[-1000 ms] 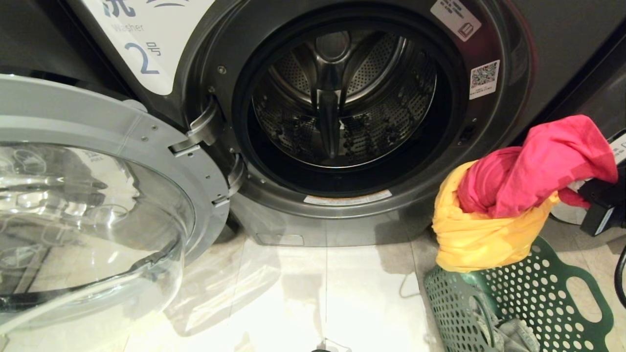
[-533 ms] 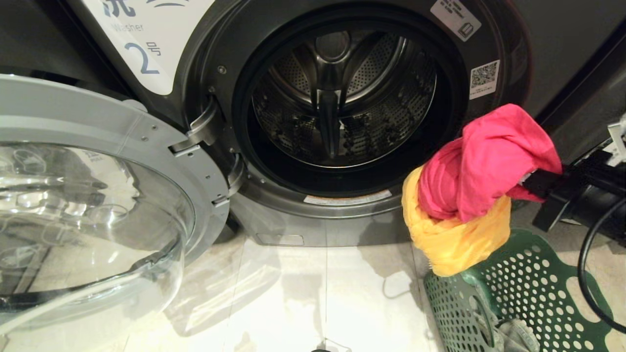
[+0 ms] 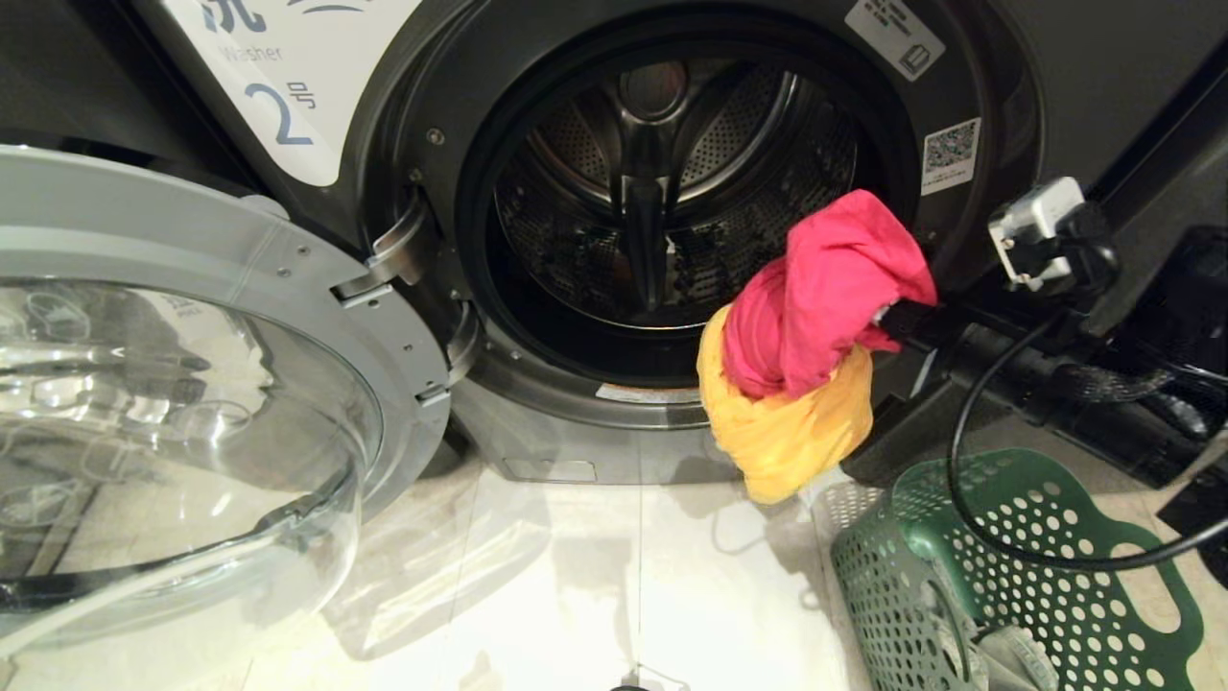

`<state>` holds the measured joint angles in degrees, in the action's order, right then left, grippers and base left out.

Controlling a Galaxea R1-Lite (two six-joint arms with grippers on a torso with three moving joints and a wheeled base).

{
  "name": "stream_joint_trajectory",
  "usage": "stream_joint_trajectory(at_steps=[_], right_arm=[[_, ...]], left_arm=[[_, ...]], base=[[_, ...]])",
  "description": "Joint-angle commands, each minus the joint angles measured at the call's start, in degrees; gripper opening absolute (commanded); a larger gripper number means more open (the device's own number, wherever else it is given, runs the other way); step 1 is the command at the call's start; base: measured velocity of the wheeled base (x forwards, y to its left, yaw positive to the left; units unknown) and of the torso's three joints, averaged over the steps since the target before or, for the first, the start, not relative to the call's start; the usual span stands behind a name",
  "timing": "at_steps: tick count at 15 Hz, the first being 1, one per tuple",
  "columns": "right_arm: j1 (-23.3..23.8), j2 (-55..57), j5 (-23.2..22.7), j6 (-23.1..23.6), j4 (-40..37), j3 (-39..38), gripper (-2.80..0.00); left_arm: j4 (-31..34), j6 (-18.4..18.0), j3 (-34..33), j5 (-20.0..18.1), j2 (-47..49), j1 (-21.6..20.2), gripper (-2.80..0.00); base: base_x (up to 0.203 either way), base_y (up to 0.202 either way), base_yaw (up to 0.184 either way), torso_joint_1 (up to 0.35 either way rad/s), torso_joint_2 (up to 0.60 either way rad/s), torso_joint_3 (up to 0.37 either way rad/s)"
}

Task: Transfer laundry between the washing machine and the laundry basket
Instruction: Pick a cloth and place it into the basket

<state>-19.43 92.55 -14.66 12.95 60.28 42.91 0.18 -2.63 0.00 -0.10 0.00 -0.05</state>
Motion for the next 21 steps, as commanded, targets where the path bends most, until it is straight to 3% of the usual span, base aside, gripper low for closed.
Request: stream_joint_trajectory(at_steps=[1,4,11,16,18,21], right_arm=[[-1.13,8.87,1.56,0.14,3.12,3.48,-2.8],[-2.58,15.7,7.2,-0.01,4.58,14.62,-2.8],[-6.58,28.01,14.23,-0.85,4.86,37.01,-2.8],[-9.02,37.99,22.19,-0.55,5.03,57.01,-2.8],[-10.05,41.7,24.59,-0.14,6.15,62.63,-2.8],[-11.5,46.77,26.04,2.82,14.02,65.13,-2.8]], left_arm=[[-0.01,0.0,0.0,0.01,0.09,-0.04,-2.8],[-0.01,0.0,0.0,0.01,0.09,-0.04,-2.8],[-0.01,0.0,0.0,0.01,0.09,-0.04,-2.8],[-0.01,0.0,0.0,0.01,0.09,-0.04,-2.8],[-0.01,0.0,0.0,0.01,0.09,-0.04,-2.8],[-0.01,0.0,0.0,0.01,0.09,-0.04,-2.8]], base=[[0.0,0.0,0.0,0.0,0.0,0.0],[0.0,0.0,0.0,0.0,0.0,0.0],[0.0,0.0,0.0,0.0,0.0,0.0],[0.0,0.0,0.0,0.0,0.0,0.0],[0.0,0.0,0.0,0.0,0.0,0.0],[0.0,0.0,0.0,0.0,0.0,0.0]])
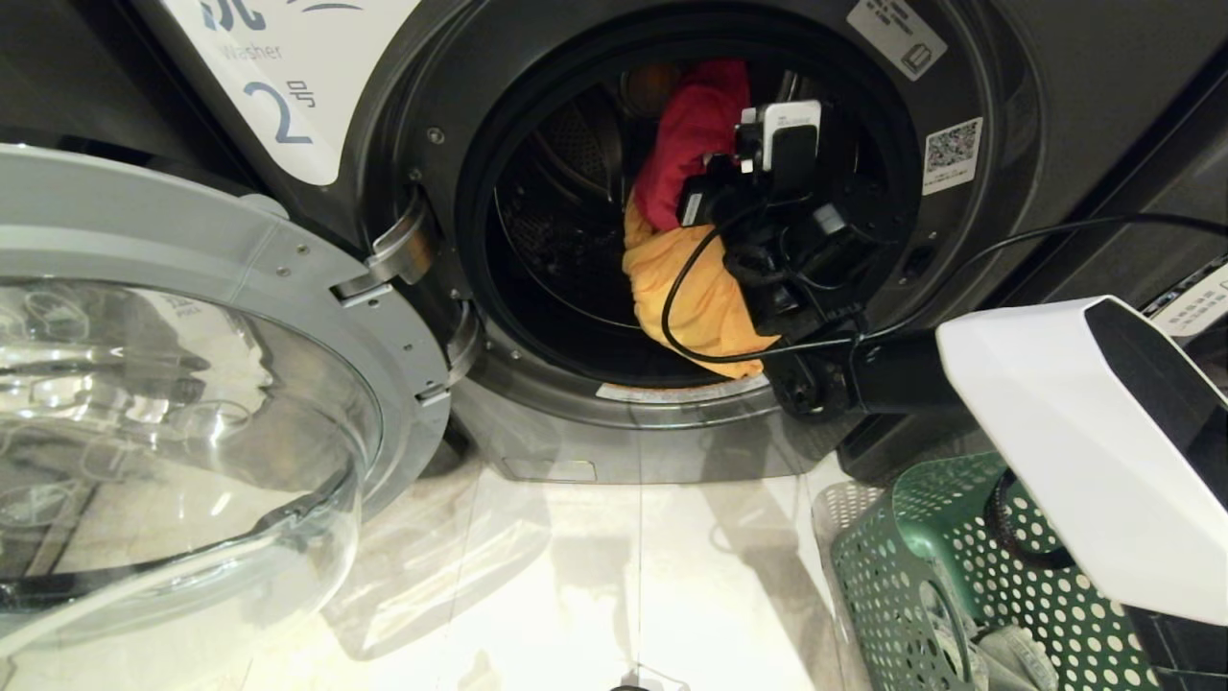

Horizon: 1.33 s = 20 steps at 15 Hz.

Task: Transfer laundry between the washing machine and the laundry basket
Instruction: Pick a cloth and place it into the basket

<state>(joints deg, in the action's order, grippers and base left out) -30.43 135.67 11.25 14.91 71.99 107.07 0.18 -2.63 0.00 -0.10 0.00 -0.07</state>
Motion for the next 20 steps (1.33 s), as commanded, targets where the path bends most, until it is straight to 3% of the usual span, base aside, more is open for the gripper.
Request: stream_joint_trajectory(at_steps=[1,5,10,11,12,17,20], right_arm=[[-0.58,4.67,0.13,1.77,3.06,1.05,-2.8],[-0.52,5.05,0.11,3.65,0.51,-4.55,-2.8],[-0.06,4.51,0.0,5.05,-3.1,-4.68,-2.8],[-0.01,4.33,-0.08,5.67,-3.33,-4.68,-0.58],[0.02,3.93,-0.29,7.19,-3.51,-4.91,0.0],[0.02,-0.69,-0.09,6.89,-8.79,-9.57,0.0],[0.0,-4.09,-0.11,4.09,-10.97,-12.24,0.0]], left_arm=[[-0.01,0.0,0.0,0.01,0.09,-0.01,-2.8],[-0.01,0.0,0.0,0.01,0.09,-0.01,-2.8],[-0.01,0.0,0.0,0.01,0.09,-0.01,-2.8],[-0.01,0.0,0.0,0.01,0.09,-0.01,-2.8],[-0.01,0.0,0.0,0.01,0.09,-0.01,-2.8],[-0.01,0.0,0.0,0.01,0.09,-0.01,-2.8],[-0.01,0.0,0.0,0.01,0.09,-0.01,-2.8]], base=[[0.0,0.0,0.0,0.0,0.0,0.0],[0.0,0.0,0.0,0.0,0.0,0.0],[0.0,0.0,0.0,0.0,0.0,0.0],[0.0,0.0,0.0,0.0,0.0,0.0],[0.0,0.0,0.0,0.0,0.0,0.0],[0.0,0.0,0.0,0.0,0.0,0.0],[0.0,0.0,0.0,0.0,0.0,0.0]])
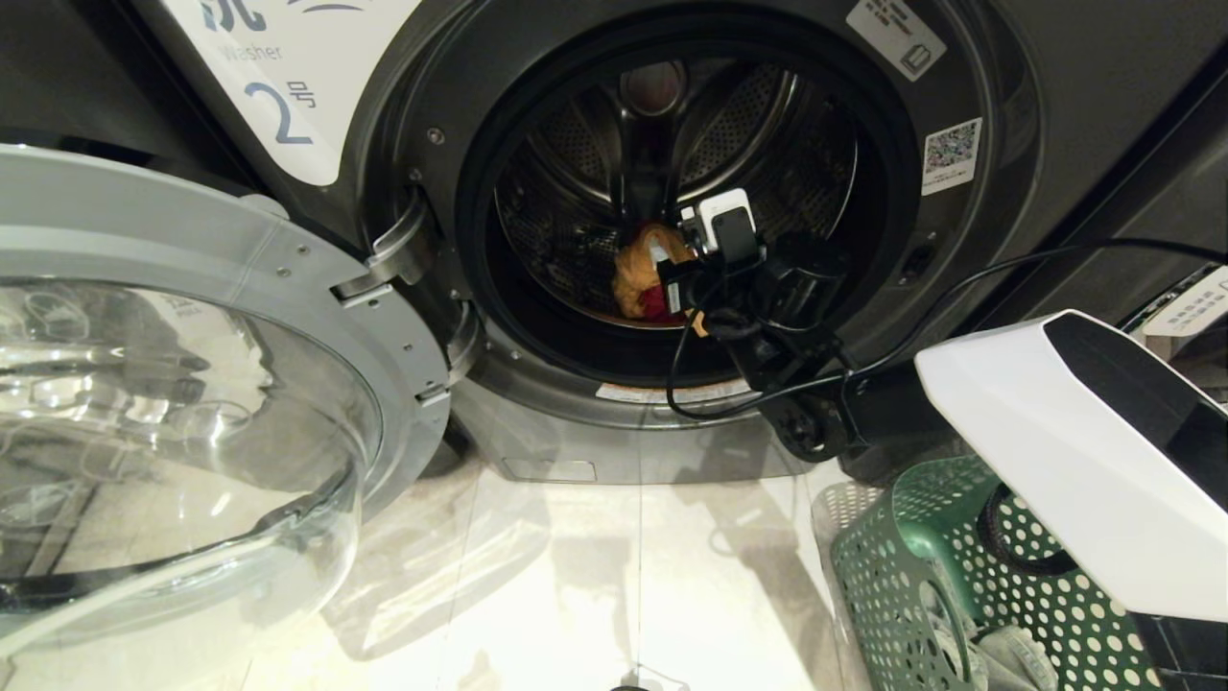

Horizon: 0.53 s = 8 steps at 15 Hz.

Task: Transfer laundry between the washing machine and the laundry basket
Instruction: Pick a cloth and place it into the basket

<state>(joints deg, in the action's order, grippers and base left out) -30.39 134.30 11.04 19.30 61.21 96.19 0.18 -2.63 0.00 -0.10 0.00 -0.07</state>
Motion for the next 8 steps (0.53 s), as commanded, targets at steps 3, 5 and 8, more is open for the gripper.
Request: stream_joint_trajectory(at_steps=[3,5,8], right_arm=[[-0.03,-8.71,1.04,-4.83,-6.83,-5.31,0.0],[0.05,-11.79,4.4,-9.09,-13.23,-5.61,0.0],[1.17,-11.67,4.84,-8.58,-11.35,-1.93,0.0]], left_arm=[[-0.01,0.0,0.0,0.01,0.09,-0.01,-2.8],[-0.01,0.0,0.0,0.01,0.09,-0.01,-2.8],[-0.01,0.0,0.0,0.01,0.09,-0.01,-2.8]], base=[[0.0,0.0,0.0,0.0,0.0,0.0],[0.0,0.0,0.0,0.0,0.0,0.0],[0.0,0.0,0.0,0.0,0.0,0.0]])
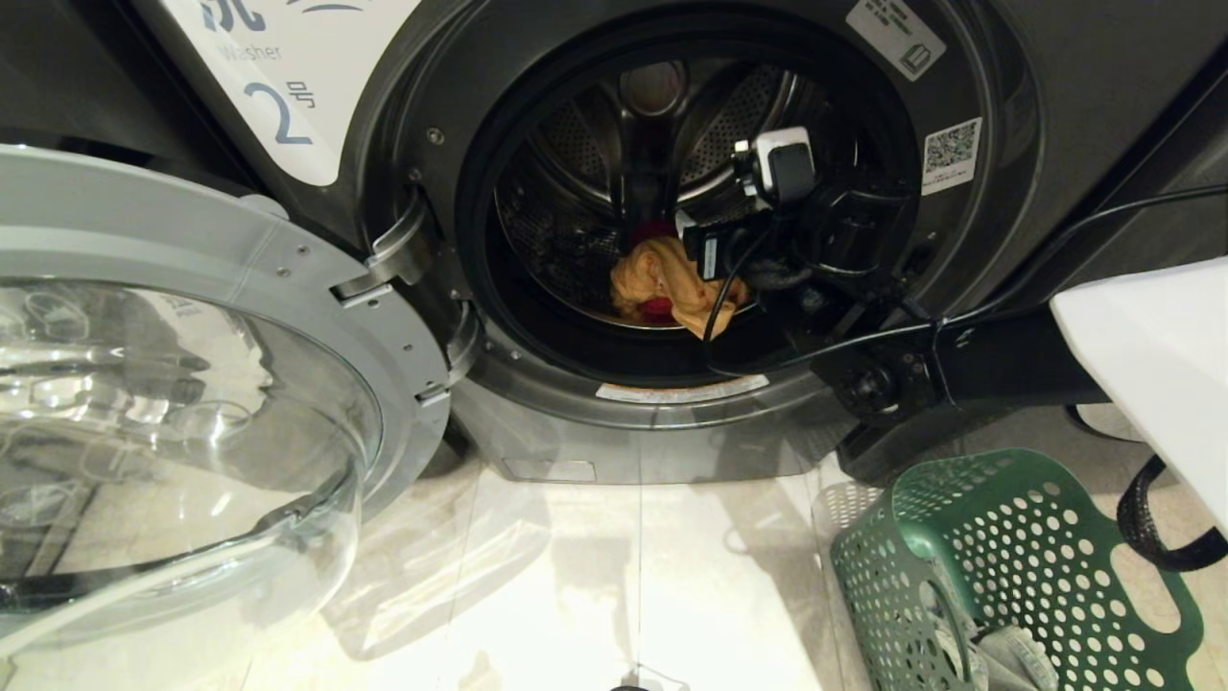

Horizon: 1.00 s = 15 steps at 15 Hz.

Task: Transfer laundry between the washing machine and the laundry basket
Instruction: Pick a cloth and place it into the basket

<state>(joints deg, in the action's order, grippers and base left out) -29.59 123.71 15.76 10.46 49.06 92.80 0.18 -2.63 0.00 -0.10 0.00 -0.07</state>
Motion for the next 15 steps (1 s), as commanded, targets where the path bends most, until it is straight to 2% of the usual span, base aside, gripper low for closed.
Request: stream_joint_trajectory(at_steps=[1,4,6,11,15], right_arm=[[1.11,-1.02,0.14,1.31,1.35,2.46,0.0],[1.93,-3.41,-0.26,2.22,-0.8,0.01,0.0],[1.96,-7.31,-1.29,1.19,-2.99,-6.47,0.0],[0.58,-18.15,-7.06,-1.96,-3.8,-30.71,0.0],[0.65,-28.16,-8.78,-4.73,-4.51,-51.96,0.0]], left_arm=[[-0.01,0.0,0.0,0.01,0.09,-0.01,-2.8],[0.04,0.0,0.0,0.01,0.09,-0.01,-2.8],[-0.01,0.0,0.0,0.01,0.09,-0.01,-2.8],[-0.01,0.0,0.0,0.01,0.09,-0.01,-2.8],[-0.01,0.0,0.0,0.01,0.09,-0.01,-2.8]], base=[[0.0,0.0,0.0,0.0,0.0,0.0],[0.0,0.0,0.0,0.0,0.0,0.0],[0.0,0.0,0.0,0.0,0.0,0.0],[0.0,0.0,0.0,0.0,0.0,0.0],[0.0,0.0,0.0,0.0,0.0,0.0]])
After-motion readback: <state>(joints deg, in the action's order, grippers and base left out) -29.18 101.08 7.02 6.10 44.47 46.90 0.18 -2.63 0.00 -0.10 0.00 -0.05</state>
